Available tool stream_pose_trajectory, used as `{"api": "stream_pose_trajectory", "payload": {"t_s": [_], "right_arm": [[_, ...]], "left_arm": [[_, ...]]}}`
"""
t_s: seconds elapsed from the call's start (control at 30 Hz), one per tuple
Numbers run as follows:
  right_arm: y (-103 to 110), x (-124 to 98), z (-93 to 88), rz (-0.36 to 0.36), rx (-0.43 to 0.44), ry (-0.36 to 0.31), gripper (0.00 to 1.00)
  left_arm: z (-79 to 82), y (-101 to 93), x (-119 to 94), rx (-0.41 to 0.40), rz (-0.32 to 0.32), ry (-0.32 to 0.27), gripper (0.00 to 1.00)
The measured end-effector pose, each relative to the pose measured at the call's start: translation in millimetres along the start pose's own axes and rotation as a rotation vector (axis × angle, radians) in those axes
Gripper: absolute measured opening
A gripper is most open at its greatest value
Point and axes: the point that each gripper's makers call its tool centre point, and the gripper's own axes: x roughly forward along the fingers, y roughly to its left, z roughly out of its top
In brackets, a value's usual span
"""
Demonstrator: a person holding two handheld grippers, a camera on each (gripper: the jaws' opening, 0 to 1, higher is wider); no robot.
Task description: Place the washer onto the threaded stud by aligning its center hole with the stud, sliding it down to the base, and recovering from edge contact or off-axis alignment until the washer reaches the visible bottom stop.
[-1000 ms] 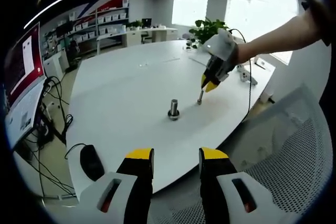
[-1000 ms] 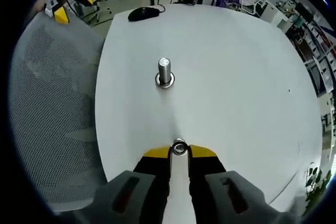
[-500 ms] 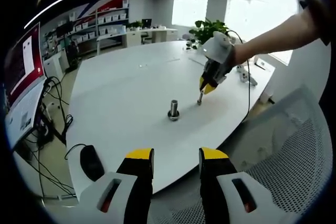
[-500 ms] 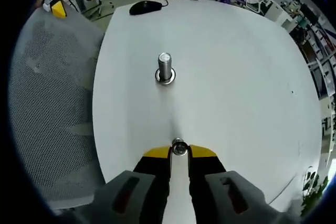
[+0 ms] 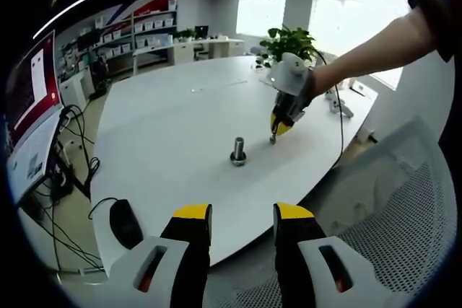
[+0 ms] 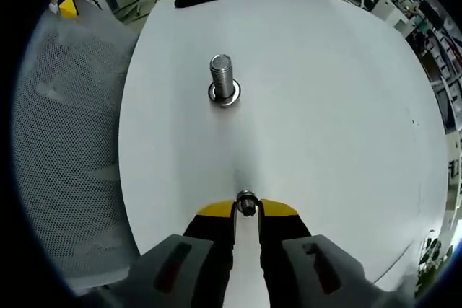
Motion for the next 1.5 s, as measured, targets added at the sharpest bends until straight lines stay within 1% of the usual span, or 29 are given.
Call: {"api": "stream_pose_trajectory", "payload": {"t_s": [0.17,0.33,0.4,0.47,0.57,0.8,1.0,1.1,1.23,1.33,1.5], "right_arm": [[0,10,-3.8,0.008,0.014,0.011,0.14],[0,14,-2.3,0.013,0.037,0.005,0.14],[3,15,-2.8,0.016,0.045,0.008,0.14],[1,14,-1.6,0.009,0.042,0.000,0.14],[-1,16,-0.8,0.017,0.060,-0.011,0.15],[2,13,-1.8,0.010,0.055,-0.024,0.17],[4,4,-5.2,-0.002,0.067,-0.065,0.19],[7,-5,-7.3,-0.006,0.111,-0.111,0.20],[8,-16,-15.9,-0.024,0.131,-0.144,0.21],[10,-22,-22.3,-0.030,0.168,-0.172,0.21],[12,-30,-34.7,-0.051,0.214,-0.198,0.21]], "left_arm": [[-0.3,-0.4,0,0.000,-0.003,0.002,0.32],[-1.0,-1.2,0,0.002,-0.007,0.006,0.32],[-0.9,-1.2,0,0.001,-0.007,0.006,0.32],[-0.4,-1.6,0,0.001,-0.008,0.005,0.32],[-0.3,-2.0,0,0.002,-0.010,0.005,0.32],[-1.2,-1.6,1,0.001,-0.010,0.010,0.32],[-3.5,-2.7,2,0.004,-0.014,0.023,0.32],[-2.9,-1.5,1,-0.001,-0.011,0.019,0.32],[-3.3,-1.2,1,-0.003,-0.009,0.021,0.32],[-4.0,-2.2,2,0.001,-0.013,0.028,0.32],[-6.1,-3.0,3,0.006,-0.020,0.038,0.32]]}}
